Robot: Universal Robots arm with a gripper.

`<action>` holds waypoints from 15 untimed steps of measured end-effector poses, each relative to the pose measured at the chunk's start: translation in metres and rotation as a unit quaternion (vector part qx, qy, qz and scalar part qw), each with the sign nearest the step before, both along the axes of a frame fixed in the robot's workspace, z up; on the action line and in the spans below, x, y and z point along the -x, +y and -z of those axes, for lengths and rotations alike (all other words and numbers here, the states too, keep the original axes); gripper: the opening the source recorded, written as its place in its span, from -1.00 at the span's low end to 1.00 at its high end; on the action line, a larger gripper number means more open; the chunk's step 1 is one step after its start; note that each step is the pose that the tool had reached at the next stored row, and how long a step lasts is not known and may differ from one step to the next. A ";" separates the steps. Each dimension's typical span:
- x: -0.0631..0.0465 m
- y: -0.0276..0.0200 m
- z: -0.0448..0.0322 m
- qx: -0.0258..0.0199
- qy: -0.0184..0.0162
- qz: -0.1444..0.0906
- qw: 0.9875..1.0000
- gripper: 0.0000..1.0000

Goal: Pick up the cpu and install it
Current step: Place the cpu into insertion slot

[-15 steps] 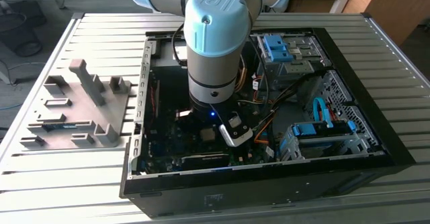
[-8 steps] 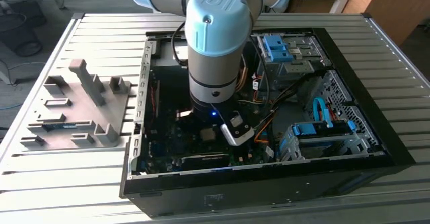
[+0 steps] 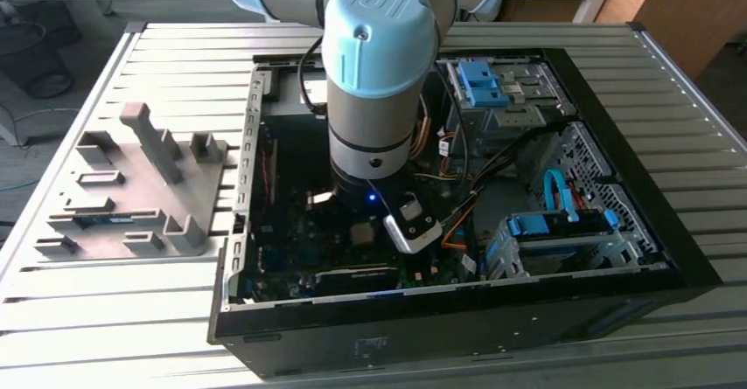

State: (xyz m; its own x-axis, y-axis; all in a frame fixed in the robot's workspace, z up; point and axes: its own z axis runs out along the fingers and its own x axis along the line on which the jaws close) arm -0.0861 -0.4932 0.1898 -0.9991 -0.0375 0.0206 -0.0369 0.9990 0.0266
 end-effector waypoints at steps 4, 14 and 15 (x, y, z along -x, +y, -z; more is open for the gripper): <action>0.000 0.0000 0.0000 0.000 0.000 0.000 1.000 -0.12; 0.000 0.0001 -0.0003 0.000 0.000 0.000 1.000 -0.12; 0.000 0.0001 -0.0008 0.000 -0.001 0.000 1.000 -0.12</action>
